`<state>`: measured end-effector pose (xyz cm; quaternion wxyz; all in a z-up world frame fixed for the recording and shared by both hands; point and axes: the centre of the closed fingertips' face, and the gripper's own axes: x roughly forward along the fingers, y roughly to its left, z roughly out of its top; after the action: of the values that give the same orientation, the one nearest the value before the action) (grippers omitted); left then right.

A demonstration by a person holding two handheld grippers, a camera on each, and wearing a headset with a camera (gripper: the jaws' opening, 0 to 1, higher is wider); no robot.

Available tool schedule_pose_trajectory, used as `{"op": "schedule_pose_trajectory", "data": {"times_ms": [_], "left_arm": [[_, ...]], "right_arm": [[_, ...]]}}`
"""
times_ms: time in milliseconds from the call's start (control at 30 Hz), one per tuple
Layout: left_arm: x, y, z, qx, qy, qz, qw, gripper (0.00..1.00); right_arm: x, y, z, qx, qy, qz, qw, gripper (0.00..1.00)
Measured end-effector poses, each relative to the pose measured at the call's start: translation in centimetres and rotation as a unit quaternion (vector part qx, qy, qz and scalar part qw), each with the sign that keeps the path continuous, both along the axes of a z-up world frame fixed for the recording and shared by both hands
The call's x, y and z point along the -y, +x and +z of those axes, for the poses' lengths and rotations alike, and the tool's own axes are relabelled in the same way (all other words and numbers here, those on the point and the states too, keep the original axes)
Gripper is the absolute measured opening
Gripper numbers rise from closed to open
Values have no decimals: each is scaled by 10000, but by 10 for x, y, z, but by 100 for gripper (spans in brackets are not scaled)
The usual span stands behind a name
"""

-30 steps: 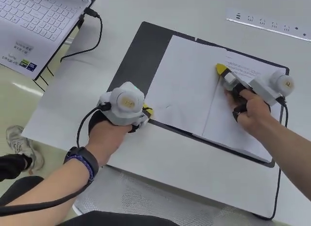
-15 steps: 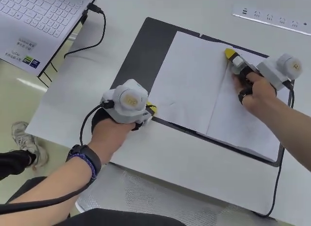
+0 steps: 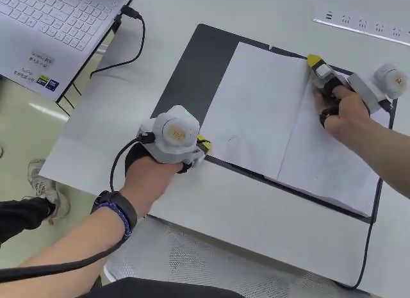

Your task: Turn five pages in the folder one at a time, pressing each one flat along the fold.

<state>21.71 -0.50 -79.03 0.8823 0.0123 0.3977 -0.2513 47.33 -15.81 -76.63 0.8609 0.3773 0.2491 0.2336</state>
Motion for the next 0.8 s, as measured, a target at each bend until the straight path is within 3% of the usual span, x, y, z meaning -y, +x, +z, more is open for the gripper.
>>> {"op": "schedule_pose_trajectory", "data": {"times_ms": [133,333,400,467,600,800], "left_arm": [[0,0,1,-3,-11,-1,10000,0],[0,-1,1,-2,-10,-30,10000,0],[0,-1,1,-5,-9,-30,10000,0],[0,-1,1,-7,-9,-21,10000,0],[0,-2,1,-53,-75,58,9999,0],[0,-2,1,-46,-68,44,10000,0]], "right_arm": [[-4,-9,-2,63,-104,300,9995,0],[-8,-31,0,129,-145,505,9985,0],[-8,-31,-1,143,-139,532,9984,0],[-9,-39,-1,162,-110,585,9981,0],[-18,-70,9,209,-49,756,9969,0],[-15,-85,6,242,9,838,9962,0]]}}
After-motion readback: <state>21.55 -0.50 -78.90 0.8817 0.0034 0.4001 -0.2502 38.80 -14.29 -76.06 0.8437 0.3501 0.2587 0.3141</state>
